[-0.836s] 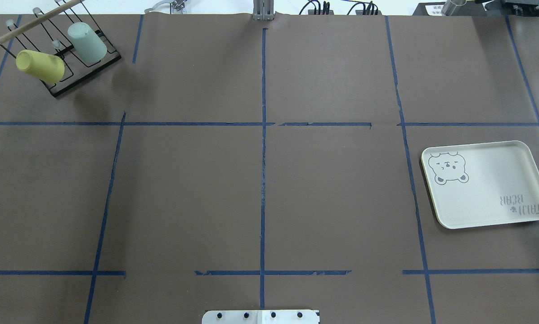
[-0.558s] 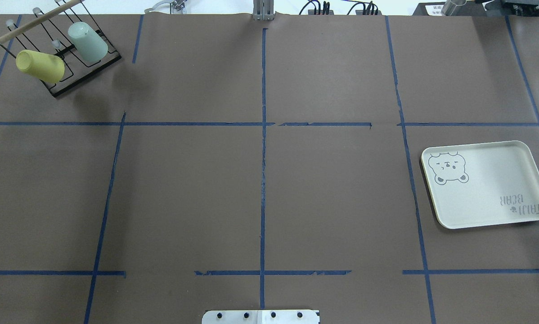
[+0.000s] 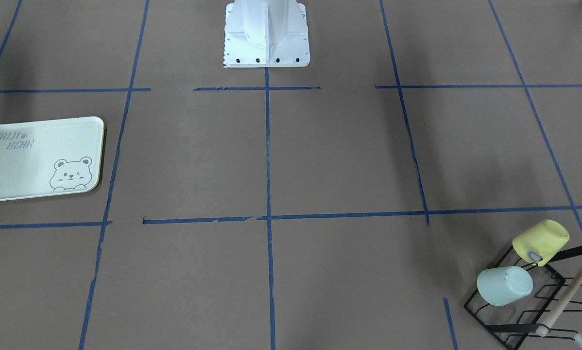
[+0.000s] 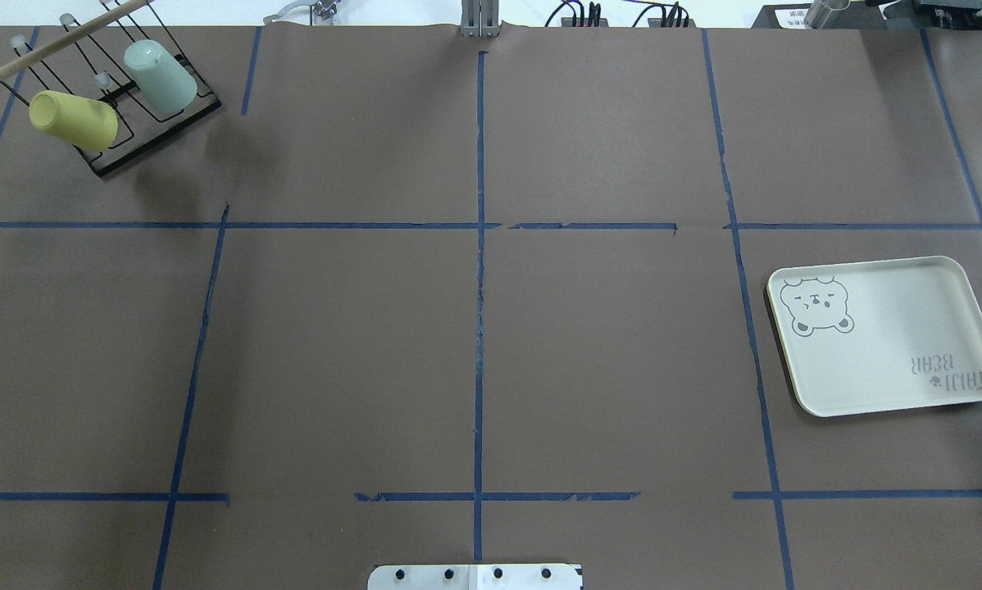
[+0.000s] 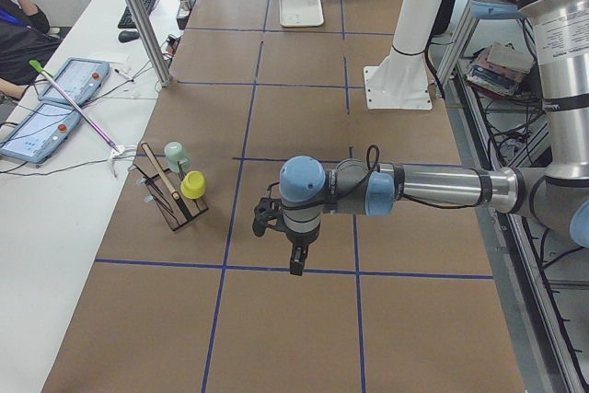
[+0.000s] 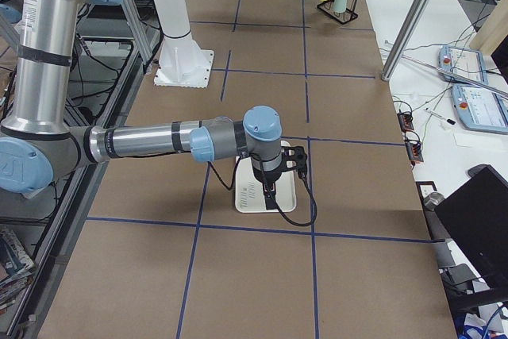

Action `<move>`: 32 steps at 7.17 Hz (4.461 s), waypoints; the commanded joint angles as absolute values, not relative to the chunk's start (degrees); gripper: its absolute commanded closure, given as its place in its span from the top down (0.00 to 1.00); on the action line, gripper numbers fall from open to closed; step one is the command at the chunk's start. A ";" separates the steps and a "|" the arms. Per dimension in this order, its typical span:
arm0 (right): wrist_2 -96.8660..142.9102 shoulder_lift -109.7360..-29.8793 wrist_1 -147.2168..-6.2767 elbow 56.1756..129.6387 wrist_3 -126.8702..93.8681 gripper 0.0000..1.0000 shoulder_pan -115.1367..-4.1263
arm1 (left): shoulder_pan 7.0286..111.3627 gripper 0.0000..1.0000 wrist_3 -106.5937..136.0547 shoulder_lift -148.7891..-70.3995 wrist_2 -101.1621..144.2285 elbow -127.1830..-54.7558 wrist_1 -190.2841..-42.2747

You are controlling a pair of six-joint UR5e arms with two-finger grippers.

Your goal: Left arm grabs green cup and hands to right arm on tray

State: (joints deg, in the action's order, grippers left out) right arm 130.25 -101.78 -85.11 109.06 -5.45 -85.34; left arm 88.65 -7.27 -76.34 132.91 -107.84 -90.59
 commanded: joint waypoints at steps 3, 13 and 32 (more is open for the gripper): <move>130.25 -101.69 -85.08 109.07 -5.45 1.00 -85.25 | 87.64 1.00 -1.18 -95.87 133.42 -98.27 -95.79; 130.25 -101.34 -85.17 109.07 -5.45 1.00 -85.25 | 67.43 1.00 34.86 -126.01 116.82 -72.12 -114.49; 132.19 -101.43 -85.08 109.07 -5.45 1.00 -85.25 | 67.57 0.26 39.90 -128.67 117.77 -60.63 -122.17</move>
State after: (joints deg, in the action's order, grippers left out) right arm 132.18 -101.42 -85.08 109.06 -5.45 -85.25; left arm 66.13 39.92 -128.67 117.15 -59.87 -122.47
